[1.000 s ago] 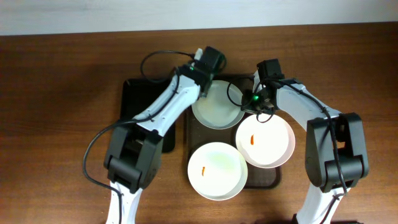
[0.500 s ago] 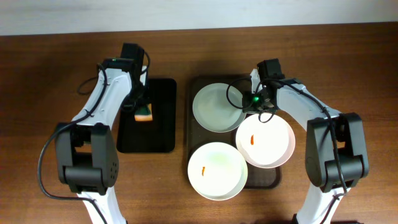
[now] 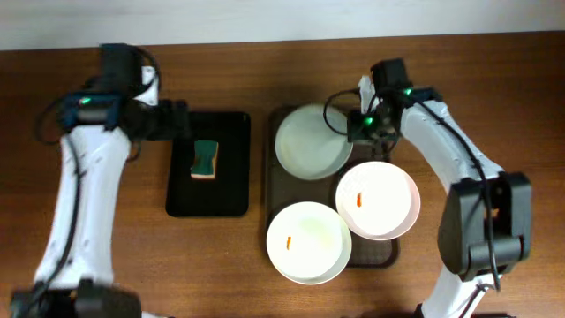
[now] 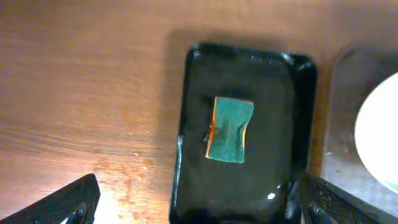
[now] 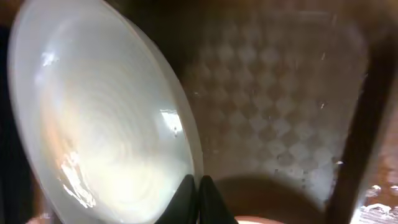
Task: Clean dirty plates on tray and stack at the side
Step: 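Lift the plate with the right gripper and carry it right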
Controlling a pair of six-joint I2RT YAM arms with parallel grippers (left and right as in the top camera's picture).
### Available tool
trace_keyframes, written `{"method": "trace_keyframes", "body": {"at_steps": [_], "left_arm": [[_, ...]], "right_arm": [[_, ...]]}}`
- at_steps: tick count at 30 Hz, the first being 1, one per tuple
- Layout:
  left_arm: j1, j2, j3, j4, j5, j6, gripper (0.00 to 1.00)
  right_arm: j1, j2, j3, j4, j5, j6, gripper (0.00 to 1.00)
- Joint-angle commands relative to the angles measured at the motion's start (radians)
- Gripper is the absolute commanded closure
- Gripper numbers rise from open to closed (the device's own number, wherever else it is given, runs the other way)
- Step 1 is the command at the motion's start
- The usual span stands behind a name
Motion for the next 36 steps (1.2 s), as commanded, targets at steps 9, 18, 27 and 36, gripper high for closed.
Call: {"method": "trace_keyframes", "body": {"at_steps": [9,18,27,36], "left_arm": [[0.087,-0.066,0.006,-0.094,0.001,0.011,0.00],[0.087,-0.241,0.006,-0.095,0.000,0.011,0.00],[0.087,-0.361,0.006,-0.088,-0.021,0.011,0.00],[0.087,-0.361,0.006,-0.087,-0.027,0.011,0.00]], "right_arm": [[0.410,-0.048,0.214,0.045,0.250,-0.010,0.96],[0.622,0.015,0.213,0.208,0.719,-0.117,0.96],[0.819,0.015,0.213,0.216,1.243,-0.202,0.96],[0.824,0.015,0.213,0.219,1.248,-0.209,0.96]]}}
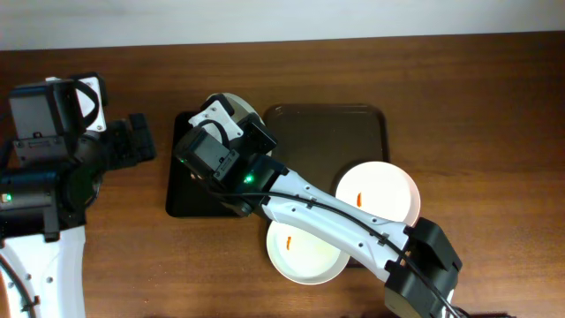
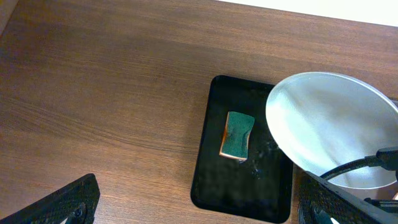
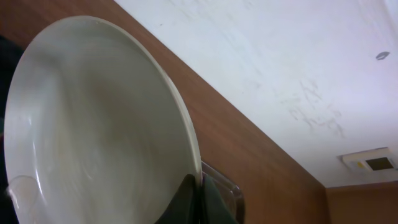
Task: Clean dirty plates on tray and stack at the side
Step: 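Lift the plate with the right gripper and carry it right, then set the plate down on the table right of the tray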
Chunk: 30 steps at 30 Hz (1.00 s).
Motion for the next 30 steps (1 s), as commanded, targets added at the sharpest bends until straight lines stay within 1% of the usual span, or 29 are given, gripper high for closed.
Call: {"method": "trace_keyframes", "body": {"at_steps": [1,2,5,7,9,10,11,12,14,17,20,22,24,26,27,28,30], "left_arm": [[0.003,-0.008,0.003,0.003,-0.014,0.011,0.00],[0.002,-0.008,0.003,0.003,-0.014,0.011,0.00],[0.002,-0.006,0.003,0.027,0.049,0.011,0.00],[0.002,-0.006,0.003,0.039,0.066,0.011,0.00],[0.002,-0.002,0.003,0.052,0.085,0.011,0.00],[0.002,0.002,0.003,0.060,0.106,0.011,0.00],[0.002,0.006,0.003,0.068,0.131,0.011,0.00],[0.002,0.013,0.003,0.072,0.147,0.011,0.00],[0.002,0.026,0.003,0.072,0.147,0.011,0.00],[0.002,0.056,0.003,0.071,0.151,0.011,0.00],[0.001,0.099,0.003,0.064,0.181,0.011,0.00],[0.002,0.117,0.003,0.062,0.181,0.011,0.00],[0.002,0.130,0.003,0.056,0.180,0.011,0.00],[0.002,0.136,0.003,0.055,0.180,0.011,0.00],[0.002,0.136,0.003,0.055,0.180,0.011,0.00],[0.002,0.136,0.003,0.055,0.180,0.011,0.00],[0.002,0.136,0.003,0.056,0.180,0.011,0.00]], "right_arm": [[-0.003,-0.008,0.013,-0.006,-0.028,0.000,0.96],[-0.015,-0.008,0.013,-0.032,-0.120,0.003,0.96],[-0.113,-0.037,0.015,-0.152,-0.430,0.172,0.96],[-0.224,-0.085,0.017,-0.222,-0.661,0.259,0.96],[-0.383,-0.137,0.017,-0.293,-0.883,0.319,0.96],[-0.487,-0.159,0.017,-0.338,-0.982,0.349,0.96],[-0.559,-0.169,0.017,-0.369,-1.038,0.365,0.96],[-0.676,-0.175,0.017,-0.417,-1.121,0.370,0.96],[-0.812,-0.174,0.014,-0.476,-1.175,0.370,0.96],[-1.012,-0.171,0.007,-0.547,-1.175,0.370,0.96],[-1.241,-0.168,-0.051,-0.547,-1.165,0.404,0.96],[-1.347,-0.167,-0.118,-0.512,-1.159,0.419,0.96],[-1.460,-0.167,-0.236,-0.438,-1.128,0.468,0.96],[-1.564,-0.167,-0.373,-0.319,-1.108,0.519,0.96],[-1.614,-0.167,-0.435,-0.248,-1.119,0.518,0.96],[-1.654,-0.167,-0.488,-0.185,-1.126,0.518,0.96],[-1.703,-0.167,-0.532,-0.130,-1.127,0.514,0.95]]}}
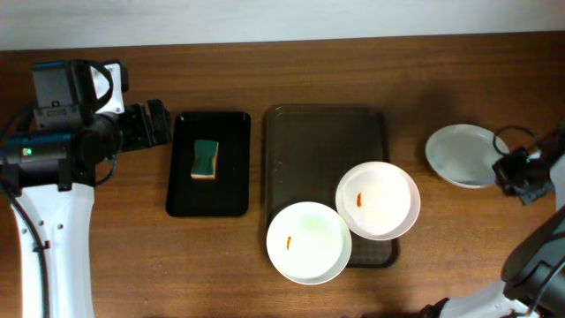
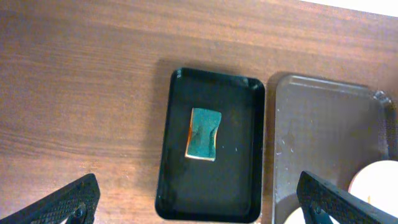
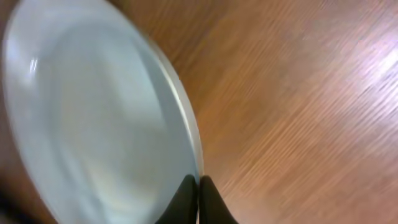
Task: Clean dirty plates on tray and stack at the side
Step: 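Set the plate down on the table right of the tray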
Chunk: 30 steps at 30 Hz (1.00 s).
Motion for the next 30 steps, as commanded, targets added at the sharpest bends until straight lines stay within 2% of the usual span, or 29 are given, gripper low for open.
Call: {"method": "trace_keyframes", "body": {"at_steps": [1,2,3,6,8,9,10,13,15,18,19,20,22,23,26,28,30], "left_arm": [[0.002,0.003,0.003,0.003,0.014,0.011,0.00],[0.002,0.003,0.003,0.003,0.014,0.011,0.00],[0.002,0.003,0.003,0.003,0.014,0.011,0.00],[0.002,0.003,0.003,0.003,0.043,0.012,0.00],[0.001,0.003,0.003,0.003,0.077,0.012,0.00],[0.000,0.004,0.003,0.004,0.080,0.012,0.00],[-0.004,0.006,0.003,0.004,0.082,0.012,0.00],[-0.010,0.012,0.003,0.003,0.082,0.012,0.00],[-0.010,0.017,0.003,0.003,0.082,0.012,0.00],[-0.010,0.019,0.003,0.003,0.082,0.012,0.00],[-0.010,0.019,0.003,0.003,0.082,0.012,0.00],[-0.010,0.019,0.003,0.003,0.082,0.012,0.00],[-0.010,0.019,0.003,0.003,0.082,0.012,0.00],[-0.010,0.019,0.003,0.003,0.082,0.012,0.00],[-0.010,0.019,0.003,0.003,0.082,0.012,0.00],[-0.010,0.019,0.003,0.003,0.082,0.012,0.00],[-0.010,0.020,0.003,0.004,0.082,0.012,0.00]], "right_arm": [[-0.057,-0.018,-0.052,0.048,-0.019,0.004,0.65],[-0.059,-0.021,-0.046,0.050,-0.038,-0.010,0.51],[-0.059,-0.035,-0.022,0.034,-0.099,-0.011,0.46],[0.002,-0.165,-0.006,0.015,-0.267,-0.118,0.43],[0.105,-0.256,-0.006,-0.056,-0.273,-0.159,0.43],[0.169,-0.288,-0.006,-0.113,-0.243,-0.164,0.43],[0.269,-0.302,-0.006,-0.197,-0.136,-0.164,0.43],[0.434,-0.271,-0.023,-0.335,0.126,-0.119,0.43],[0.528,-0.242,-0.086,-0.348,0.224,-0.076,0.43],[0.585,-0.211,-0.211,-0.252,0.240,-0.055,0.44],[0.589,-0.206,-0.241,-0.222,0.240,-0.055,0.47],[0.589,-0.202,-0.269,-0.187,0.239,-0.047,0.64],[0.589,-0.202,-0.279,-0.164,0.232,-0.029,0.80],[0.589,-0.203,-0.279,-0.135,0.216,-0.029,0.94],[0.589,-0.203,-0.277,-0.024,0.157,-0.029,0.96],[0.589,-0.203,-0.257,0.065,0.042,-0.034,0.96],[0.597,-0.203,-0.246,0.173,-0.081,-0.145,0.96]]}}
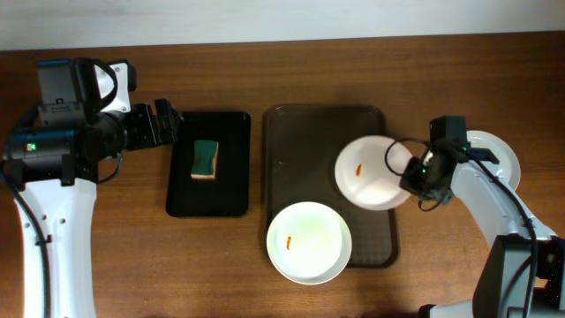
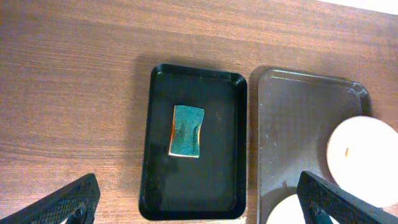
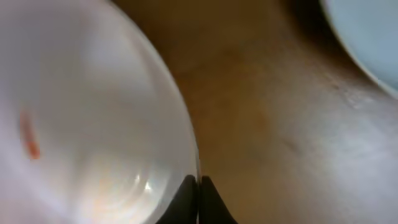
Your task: Clean dirty plates on tray and stack at the side
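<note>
A white plate with an orange smear (image 1: 366, 172) is over the right side of the brown tray (image 1: 305, 132), and my right gripper (image 1: 413, 177) is shut on its right rim. The right wrist view shows that plate (image 3: 81, 112) with the fingertips (image 3: 198, 186) pinched on its edge. A second smeared plate (image 1: 309, 243) lies at the tray's front. One clean plate (image 1: 494, 155) rests on the table to the right, partly behind my arm. My left gripper (image 2: 199, 208) hangs open high over the black tray (image 2: 158, 186) that holds a green sponge (image 2: 186, 130).
The black sponge tray (image 1: 181, 199) sits just left of the brown tray with a narrow gap between them. Bare wooden table (image 1: 459, 265) lies in front of the clean plate. The white wall runs along the back edge.
My right gripper has let go of the clean plate, which lies on the table at the right. It is now shut on the orange-smeared plate, which sits further back. The left arm shifted slightly right.
My right gripper was shut on the rim of a plate at the tray's back left. Then it held that plate over the black sponge tray. Then the plate was at the table's right side. Now it lies there, and the gripper holds a second plate.
</note>
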Controlling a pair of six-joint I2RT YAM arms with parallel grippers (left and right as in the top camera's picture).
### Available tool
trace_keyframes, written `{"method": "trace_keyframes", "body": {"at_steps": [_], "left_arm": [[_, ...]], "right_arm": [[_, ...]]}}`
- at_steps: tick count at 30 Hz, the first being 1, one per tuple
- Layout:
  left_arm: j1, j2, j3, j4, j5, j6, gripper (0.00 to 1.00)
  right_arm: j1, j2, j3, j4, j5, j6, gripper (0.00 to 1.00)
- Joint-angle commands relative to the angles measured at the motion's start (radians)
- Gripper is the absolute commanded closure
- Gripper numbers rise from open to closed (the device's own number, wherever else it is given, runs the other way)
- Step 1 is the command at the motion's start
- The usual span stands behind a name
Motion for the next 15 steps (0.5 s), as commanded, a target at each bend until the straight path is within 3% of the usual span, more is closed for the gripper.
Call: {"method": "trace_keyframes", "body": {"at_steps": [1,4,7,10,11,12,13,15], "left_arm": [[-0.002,0.005,0.003,0.003,0.014,0.012,0.00],[-0.007,0.016,0.002,0.003,0.014,0.012,0.00],[-0.031,0.043,0.002,0.003,0.014,0.012,0.00],[-0.035,0.076,0.002,0.002,0.014,0.012,0.00],[-0.038,0.091,0.001,0.002,0.014,0.012,0.00],[-0.039,0.102,0.001,0.002,0.014,0.012,0.00],[-0.040,0.116,0.001,0.002,0.014,0.012,0.00],[-0.040,0.134,0.001,-0.001,0.014,0.012,0.00]], "right_arm": [[0.028,0.000,0.029,0.130,-0.210,-0.114,0.96],[0.114,0.013,0.029,0.226,-0.206,-0.114,0.96],[0.234,0.080,0.029,0.335,-0.062,-0.093,0.96],[0.255,0.127,0.029,0.379,-0.032,-0.036,0.96],[0.254,0.133,0.029,0.393,-0.030,-0.003,0.94],[0.254,0.130,0.031,0.395,-0.030,-0.006,0.74],[0.254,0.117,0.042,0.384,-0.031,-0.035,0.69],[0.254,0.080,0.084,0.325,-0.090,-0.174,0.68]]}}
